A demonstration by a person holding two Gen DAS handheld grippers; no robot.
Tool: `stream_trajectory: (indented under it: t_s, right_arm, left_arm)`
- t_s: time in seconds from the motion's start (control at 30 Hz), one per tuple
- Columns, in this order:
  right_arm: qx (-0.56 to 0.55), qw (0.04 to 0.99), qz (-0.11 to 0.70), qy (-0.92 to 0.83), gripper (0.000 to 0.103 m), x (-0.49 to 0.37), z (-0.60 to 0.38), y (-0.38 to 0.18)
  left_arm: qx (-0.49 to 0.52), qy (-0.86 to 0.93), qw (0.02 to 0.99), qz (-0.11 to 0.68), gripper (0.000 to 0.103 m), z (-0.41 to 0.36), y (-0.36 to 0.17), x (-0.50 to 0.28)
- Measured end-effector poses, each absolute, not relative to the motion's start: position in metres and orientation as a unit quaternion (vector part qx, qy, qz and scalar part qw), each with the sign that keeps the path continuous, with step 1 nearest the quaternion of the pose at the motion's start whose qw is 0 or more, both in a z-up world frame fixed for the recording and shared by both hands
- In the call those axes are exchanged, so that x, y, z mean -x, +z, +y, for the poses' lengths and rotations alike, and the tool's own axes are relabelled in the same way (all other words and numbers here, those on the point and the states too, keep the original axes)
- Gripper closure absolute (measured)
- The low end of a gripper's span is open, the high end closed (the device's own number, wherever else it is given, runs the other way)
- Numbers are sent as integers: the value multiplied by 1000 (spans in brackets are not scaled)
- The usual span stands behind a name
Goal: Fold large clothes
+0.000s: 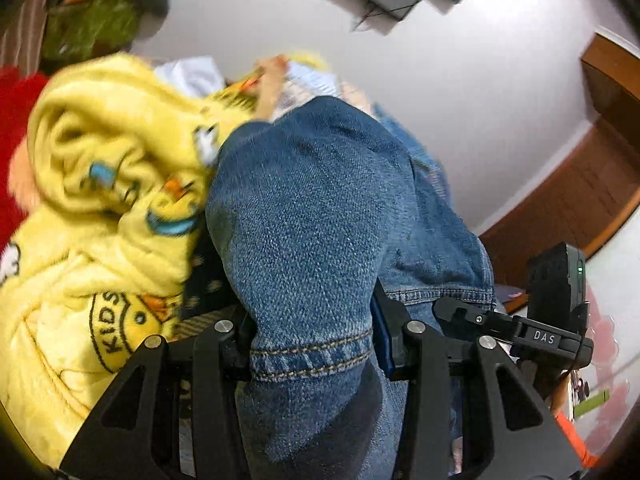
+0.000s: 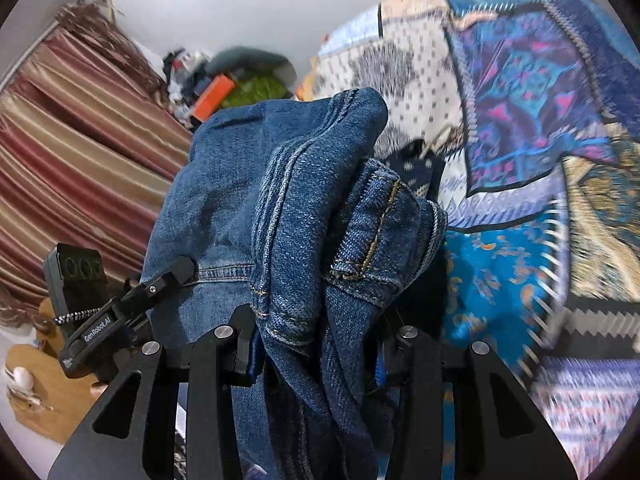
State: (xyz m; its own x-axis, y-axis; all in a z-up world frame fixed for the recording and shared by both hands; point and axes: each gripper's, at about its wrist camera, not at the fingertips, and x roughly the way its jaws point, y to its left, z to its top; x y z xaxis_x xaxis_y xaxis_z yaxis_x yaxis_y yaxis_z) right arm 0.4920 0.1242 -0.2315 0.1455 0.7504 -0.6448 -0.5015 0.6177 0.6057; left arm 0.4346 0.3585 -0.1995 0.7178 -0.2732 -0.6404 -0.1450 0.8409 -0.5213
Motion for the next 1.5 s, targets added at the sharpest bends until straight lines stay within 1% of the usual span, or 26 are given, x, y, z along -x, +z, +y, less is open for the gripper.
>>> stream_trajectory:
  t_s: [0.07, 0.13, 0.2, 0.23, 0.3, 0.4, 0.47, 0.53, 0.63, 0.73, 0.8, 0.83, 0.87, 0.93, 1.0, 1.1, 1.2, 1.33, 1.5]
  right_arm:
    - [-115, 743, 514, 412, 66, -497, 132, -247]
    - [-109, 746, 516, 406, 65, -500, 132, -258]
    - [-113, 746, 512, 410, 63, -500, 128, -259]
    - [-106, 747, 511, 412, 62, -496, 126, -257]
    - [-78, 758, 506, 404, 62, -489, 123, -250]
    - [-13, 781, 487, 391, 54, -473, 117, -238]
    - [21, 796, 473, 378, 46, -468, 114, -234]
    - [57, 807, 462, 365, 43, -460, 109, -231]
    - [91, 814, 449, 357, 43, -446, 107, -223]
    - [115, 825, 414, 367, 43, -427, 112, -207]
    - [118, 830, 392, 380, 42, -414, 118, -198]
    - [116, 828, 388, 387, 39, -408, 121, -196]
    - [113, 825, 390, 392, 31, -405, 125, -196]
    - [107, 819, 402, 396, 22, -406, 134, -203]
    - [109, 814, 423, 382, 22, -410, 140, -217]
    - [124, 811, 461, 337, 23, -423, 134, -244]
    - [79, 804, 481, 341, 22, -429, 105, -251]
    - [44, 798, 501, 332, 22, -429, 76, -243]
    - [52, 820, 470, 321, 22, -402, 53, -204]
  left_arm:
    - [280, -28, 878, 388, 58, 364, -219, -440]
    - [273, -22, 880, 388, 50, 365, -230, -440]
    - [272, -16, 883, 383, 36, 365, -232, -437]
    - [268, -10, 884, 382, 34, 365, -234, -436]
    - [252, 1, 889, 383, 31, 362, -235, -433]
    - [224, 22, 896, 384, 27, 353, -226, -421]
    - [198, 34, 899, 390, 27, 347, -218, -413]
    - [167, 46, 900, 399, 26, 342, -214, -404]
    - [132, 53, 904, 404, 25, 336, -206, -388]
    - [113, 41, 905, 408, 23, 328, -197, -373]
    - [94, 44, 906, 409, 12, 320, -194, -369]
    - [84, 49, 906, 412, 10, 316, -197, -369]
    - [66, 57, 904, 418, 10, 311, -200, -367]
    - [42, 71, 897, 435, 10, 306, -212, -371]
    - [36, 84, 890, 446, 7, 306, -223, -369]
    - [65, 87, 888, 447, 4, 317, -230, -356]
    - [100, 81, 882, 453, 4, 325, -230, -344]
    - [104, 100, 872, 468, 4, 324, -225, -331]
    - [93, 120, 874, 462, 4, 312, -196, -311]
